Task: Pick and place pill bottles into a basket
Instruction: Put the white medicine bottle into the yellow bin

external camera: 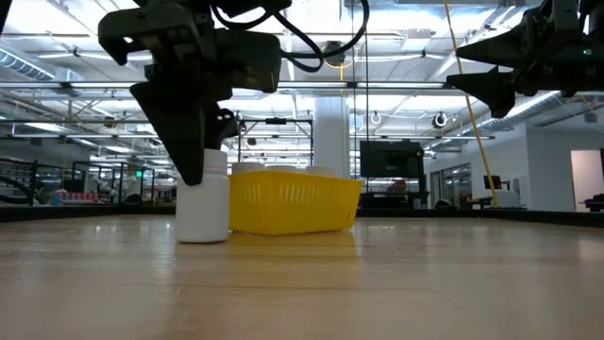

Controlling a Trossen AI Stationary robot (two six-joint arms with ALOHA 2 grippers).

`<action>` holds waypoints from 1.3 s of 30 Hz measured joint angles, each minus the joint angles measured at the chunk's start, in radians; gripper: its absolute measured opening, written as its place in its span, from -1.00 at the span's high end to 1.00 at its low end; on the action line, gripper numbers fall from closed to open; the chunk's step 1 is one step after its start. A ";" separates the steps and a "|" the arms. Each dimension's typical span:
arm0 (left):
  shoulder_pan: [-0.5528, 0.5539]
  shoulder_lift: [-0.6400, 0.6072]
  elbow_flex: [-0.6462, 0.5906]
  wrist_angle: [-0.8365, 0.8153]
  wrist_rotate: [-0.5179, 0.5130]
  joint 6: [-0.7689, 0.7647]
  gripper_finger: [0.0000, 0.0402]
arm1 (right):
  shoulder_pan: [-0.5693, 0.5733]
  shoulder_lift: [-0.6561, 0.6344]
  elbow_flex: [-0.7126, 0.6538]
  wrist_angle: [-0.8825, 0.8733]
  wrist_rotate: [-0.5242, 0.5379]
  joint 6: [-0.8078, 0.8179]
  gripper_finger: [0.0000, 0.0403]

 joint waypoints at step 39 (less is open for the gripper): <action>0.023 -0.131 0.433 -0.343 -0.237 0.150 0.15 | 0.000 0.000 0.000 0.008 0.002 0.001 -0.32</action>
